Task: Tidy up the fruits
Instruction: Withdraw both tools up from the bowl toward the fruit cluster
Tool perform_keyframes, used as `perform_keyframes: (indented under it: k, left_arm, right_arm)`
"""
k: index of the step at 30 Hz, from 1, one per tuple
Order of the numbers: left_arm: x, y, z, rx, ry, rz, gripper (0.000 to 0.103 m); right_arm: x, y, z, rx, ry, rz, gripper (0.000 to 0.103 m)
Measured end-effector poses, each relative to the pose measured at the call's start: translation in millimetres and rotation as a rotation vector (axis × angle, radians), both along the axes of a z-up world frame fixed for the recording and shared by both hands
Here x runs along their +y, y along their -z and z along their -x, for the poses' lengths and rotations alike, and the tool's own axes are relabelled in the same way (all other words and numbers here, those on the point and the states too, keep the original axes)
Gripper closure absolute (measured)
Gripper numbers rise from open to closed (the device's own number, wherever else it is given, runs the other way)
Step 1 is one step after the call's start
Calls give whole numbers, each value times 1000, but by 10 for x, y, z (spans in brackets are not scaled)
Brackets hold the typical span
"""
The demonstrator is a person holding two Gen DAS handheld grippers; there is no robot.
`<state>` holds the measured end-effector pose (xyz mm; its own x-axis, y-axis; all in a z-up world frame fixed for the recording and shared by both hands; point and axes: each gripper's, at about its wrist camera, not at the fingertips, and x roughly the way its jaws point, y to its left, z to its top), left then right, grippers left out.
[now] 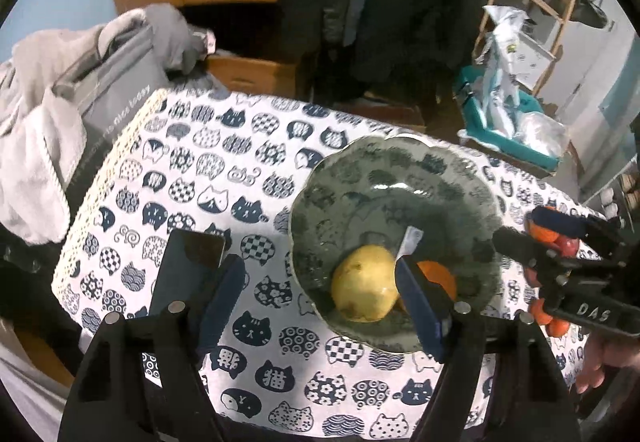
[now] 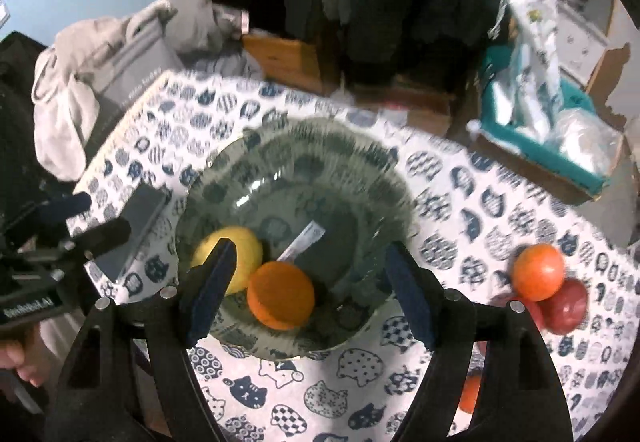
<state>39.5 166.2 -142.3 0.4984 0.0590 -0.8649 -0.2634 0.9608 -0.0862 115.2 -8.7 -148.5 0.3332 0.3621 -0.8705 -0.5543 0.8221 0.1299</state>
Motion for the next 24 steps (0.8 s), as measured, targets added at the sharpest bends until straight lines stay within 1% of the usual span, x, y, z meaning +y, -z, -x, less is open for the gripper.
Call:
perform_keyframes:
  k: [5, 10, 15, 17, 18, 19, 24]
  left_arm:
    - [-91, -188, 28, -40, 16, 8, 24]
    - [-178, -382, 71, -84, 24, 19, 24]
    - [-295, -570, 116, -125, 45, -1, 24]
    - [-342, -650, 132, -146, 52, -4, 20]
    - [-369, -694, 142, -160, 57, 0, 16]
    - [-394, -737, 156, -176, 60, 3, 14]
    - [-555, -903, 158, -207, 100, 10, 14]
  right_arm:
    - [-148, -331, 91, -78, 21, 3, 26]
    - [-321, -580, 187, -128, 43, -11, 26]
    - [-519, -813, 288, -166, 62, -34, 26]
    - [-609, -910, 331, -180, 70, -45, 26]
    - [-646, -943, 351, -186, 71, -48, 26]
    - [-698, -986, 377, -195, 74, -51, 26]
    - [-945, -1113, 467, -217, 96, -51, 24]
